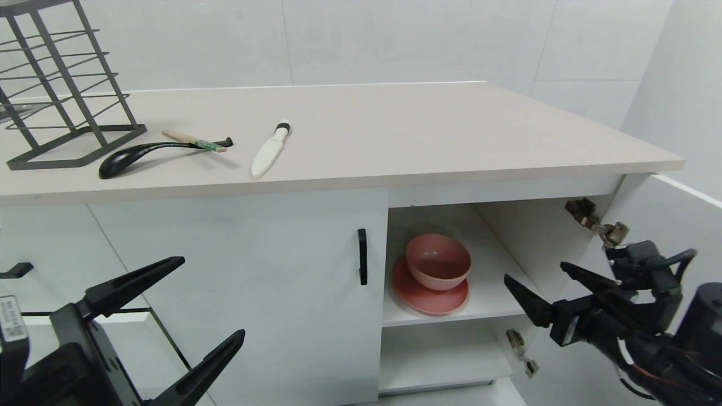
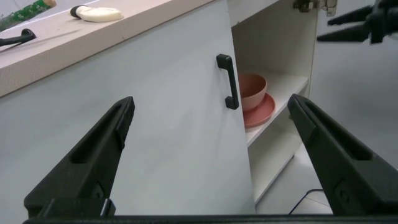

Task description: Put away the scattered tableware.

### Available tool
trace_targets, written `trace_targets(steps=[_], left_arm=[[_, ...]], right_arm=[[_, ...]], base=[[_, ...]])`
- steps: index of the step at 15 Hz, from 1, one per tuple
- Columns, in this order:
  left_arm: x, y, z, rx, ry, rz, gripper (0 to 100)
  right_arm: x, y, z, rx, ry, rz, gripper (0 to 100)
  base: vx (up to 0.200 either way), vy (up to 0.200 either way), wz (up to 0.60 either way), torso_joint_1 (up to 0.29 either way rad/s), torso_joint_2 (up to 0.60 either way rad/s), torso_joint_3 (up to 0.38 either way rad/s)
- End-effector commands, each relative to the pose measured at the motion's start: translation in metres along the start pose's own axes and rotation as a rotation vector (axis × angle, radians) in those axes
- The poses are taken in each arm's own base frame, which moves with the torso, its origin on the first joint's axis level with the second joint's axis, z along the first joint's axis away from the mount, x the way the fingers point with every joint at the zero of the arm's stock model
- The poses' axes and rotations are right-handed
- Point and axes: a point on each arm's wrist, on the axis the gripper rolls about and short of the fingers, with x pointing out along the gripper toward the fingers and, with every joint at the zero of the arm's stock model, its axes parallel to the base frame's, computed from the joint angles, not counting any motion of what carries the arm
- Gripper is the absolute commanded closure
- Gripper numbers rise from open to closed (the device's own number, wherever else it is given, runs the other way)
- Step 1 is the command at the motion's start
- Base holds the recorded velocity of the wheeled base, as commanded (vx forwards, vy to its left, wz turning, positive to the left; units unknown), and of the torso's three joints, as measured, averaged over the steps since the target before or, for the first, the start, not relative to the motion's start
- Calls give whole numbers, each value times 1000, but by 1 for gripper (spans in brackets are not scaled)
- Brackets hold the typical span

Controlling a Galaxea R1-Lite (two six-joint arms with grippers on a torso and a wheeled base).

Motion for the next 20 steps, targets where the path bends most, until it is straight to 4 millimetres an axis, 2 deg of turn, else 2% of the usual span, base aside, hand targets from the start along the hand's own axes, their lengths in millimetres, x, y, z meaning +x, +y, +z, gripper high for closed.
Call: trace_targets(steps=[1,3,4,6,8,11,17,20], left_arm=[[0,0,0,0,3,-1,0],[1,0,-1,0,8,1,0],[1,0,-1,0,10,0,0],[0,2,-1,3,7,22,0],[-3,9,1,9,-5,78,0],[-6,19,11,30,-54,163,0],[-17,27,6,23,-31,267,0],[-46,26,14,-31,-105,360,0]], right_arm=[[-33,-4,26,16,-124,7,0],[-69,-11,31,10,-110,15,0],[-77,-12,30,8,-104,18,0],[-116,-20,18,5,-51,18,0],[-143,-28,12,14,-72,-14,0],[-167,-36,4,26,-92,-154,0],[-187,-38,4,21,-209,-375,0],[-203,-35,3,15,-329,-437,0]], base=[[0,0,0,0,0,0],[0,0,0,0,0,0],[0,0,0,0,0,0],[0,0,0,0,0,0],[0,0,0,0,0,0],[0,0,0,0,0,0],[0,0,0,0,0,0],[0,0,0,0,0,0]])
